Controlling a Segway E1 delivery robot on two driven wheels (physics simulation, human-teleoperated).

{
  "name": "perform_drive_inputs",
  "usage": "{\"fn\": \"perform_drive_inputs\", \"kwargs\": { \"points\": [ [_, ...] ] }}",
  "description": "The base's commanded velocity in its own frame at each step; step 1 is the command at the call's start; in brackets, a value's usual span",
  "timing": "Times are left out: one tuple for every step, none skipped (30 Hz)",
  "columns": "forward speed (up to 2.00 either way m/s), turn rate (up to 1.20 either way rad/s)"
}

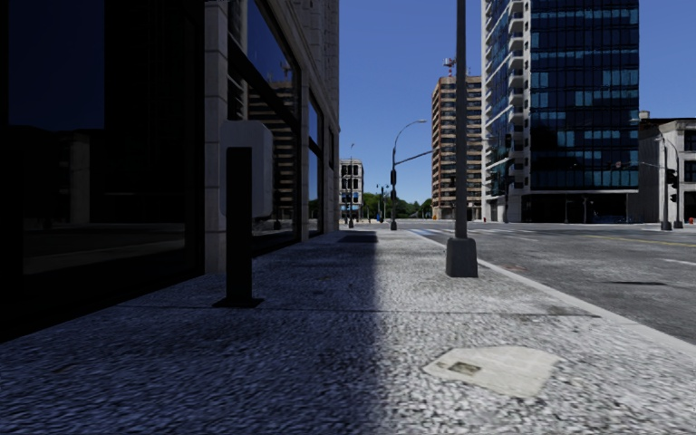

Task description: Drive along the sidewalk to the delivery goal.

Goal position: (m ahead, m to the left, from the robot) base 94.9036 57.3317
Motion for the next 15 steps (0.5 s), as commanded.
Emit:
{"fn": "perform_drive_inputs", "kwargs": {
  "points": [
    [2.00,0.00],
    [2.00,0.00],
    [2.00,0.00],
    [2.00,0.00],
    [2.00,0.00],
    [2.00,0.00],
    [2.00,0.00],
    [2.00,0.00],
    [2.00,0.00],
    [2.00,0.00],
    [2.00,0.00],
    [2.00,0.00],
    [2.00,0.00],
    [2.00,0.00],
    [2.00,0.00]
  ]
}}
